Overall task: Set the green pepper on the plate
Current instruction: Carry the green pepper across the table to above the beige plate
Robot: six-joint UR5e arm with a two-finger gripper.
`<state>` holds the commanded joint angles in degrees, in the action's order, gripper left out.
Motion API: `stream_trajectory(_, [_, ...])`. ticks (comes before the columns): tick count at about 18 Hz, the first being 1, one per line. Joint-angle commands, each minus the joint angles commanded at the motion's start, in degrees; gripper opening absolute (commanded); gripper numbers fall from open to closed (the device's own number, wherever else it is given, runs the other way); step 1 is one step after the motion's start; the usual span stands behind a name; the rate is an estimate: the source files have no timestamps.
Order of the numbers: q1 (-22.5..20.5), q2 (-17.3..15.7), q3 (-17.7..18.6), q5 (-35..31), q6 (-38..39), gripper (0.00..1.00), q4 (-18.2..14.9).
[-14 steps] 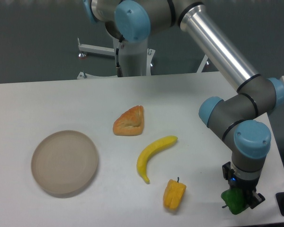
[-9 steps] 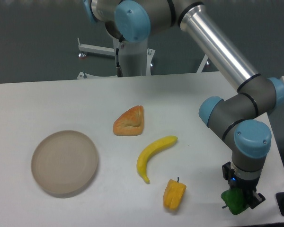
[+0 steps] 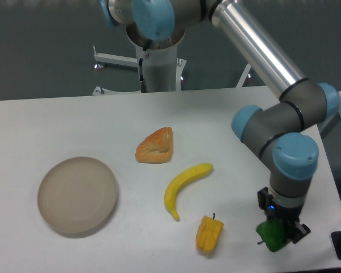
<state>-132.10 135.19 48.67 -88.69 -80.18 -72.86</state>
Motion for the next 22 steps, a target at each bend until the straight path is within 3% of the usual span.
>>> stream_trajectory(3, [2.1, -6.0, 7.0, 1.8, 5.1, 0.4, -0.4])
stream_trajectory(8, [8.1, -12.2, 13.3, 3.1, 19.1, 0.4, -0.4])
stream_trajectory(16, [19.6, -14.3, 16.6, 2.7, 39.5, 0.4, 0.2])
stream_trajectory(22, [24.8, -14.3, 19.7, 2.7, 50.4, 0.4, 2.1])
